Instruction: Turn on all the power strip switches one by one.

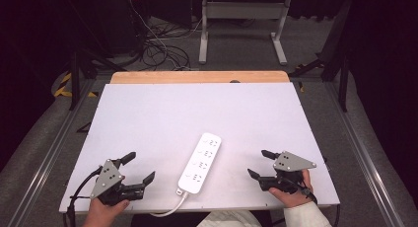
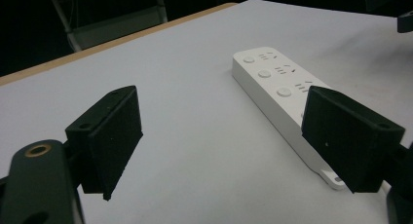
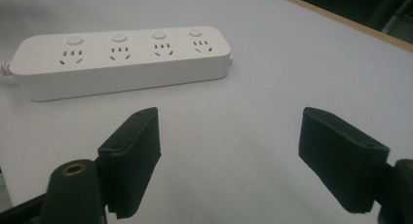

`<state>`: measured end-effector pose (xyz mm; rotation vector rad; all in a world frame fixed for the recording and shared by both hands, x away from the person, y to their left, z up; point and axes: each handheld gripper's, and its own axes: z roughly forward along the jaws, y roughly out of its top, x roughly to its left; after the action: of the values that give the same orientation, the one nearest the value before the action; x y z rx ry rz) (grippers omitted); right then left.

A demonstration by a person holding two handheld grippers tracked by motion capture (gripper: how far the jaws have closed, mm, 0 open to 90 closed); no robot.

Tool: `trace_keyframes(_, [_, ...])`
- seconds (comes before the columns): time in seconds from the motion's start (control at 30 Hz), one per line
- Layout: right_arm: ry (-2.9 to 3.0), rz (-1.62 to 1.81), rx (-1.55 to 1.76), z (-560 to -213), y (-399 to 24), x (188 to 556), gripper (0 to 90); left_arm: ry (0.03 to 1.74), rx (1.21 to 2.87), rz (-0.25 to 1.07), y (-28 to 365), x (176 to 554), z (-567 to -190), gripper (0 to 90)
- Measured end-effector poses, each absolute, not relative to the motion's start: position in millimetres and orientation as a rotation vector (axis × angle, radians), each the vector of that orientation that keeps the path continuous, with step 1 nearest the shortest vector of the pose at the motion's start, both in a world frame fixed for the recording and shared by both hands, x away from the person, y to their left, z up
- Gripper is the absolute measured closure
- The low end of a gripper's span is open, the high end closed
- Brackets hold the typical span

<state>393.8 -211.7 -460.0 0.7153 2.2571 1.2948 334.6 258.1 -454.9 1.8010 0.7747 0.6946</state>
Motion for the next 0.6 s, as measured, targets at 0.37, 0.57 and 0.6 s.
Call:
trace_keyframes(0.37, [2.262, 1.271, 0.687, -458.8, -210.8, 393.3, 23.7, 0.777, 1.815, 0.704, 258.1, 331.4, -453.4, 13.9])
trace_keyframes(0.57, [2.276, 1.263, 0.674, -458.1, -210.3, 393.5, 28.3, 0.8, 1.8, 0.67, 260.4, 331.2, -452.1, 13.7])
trace_keyframes(0.6, [2.273, 1.266, 0.679, -457.8, -210.6, 393.6, 29.6, 0.803, 1.8, 0.667, 260.9, 331.0, -451.8, 13.7])
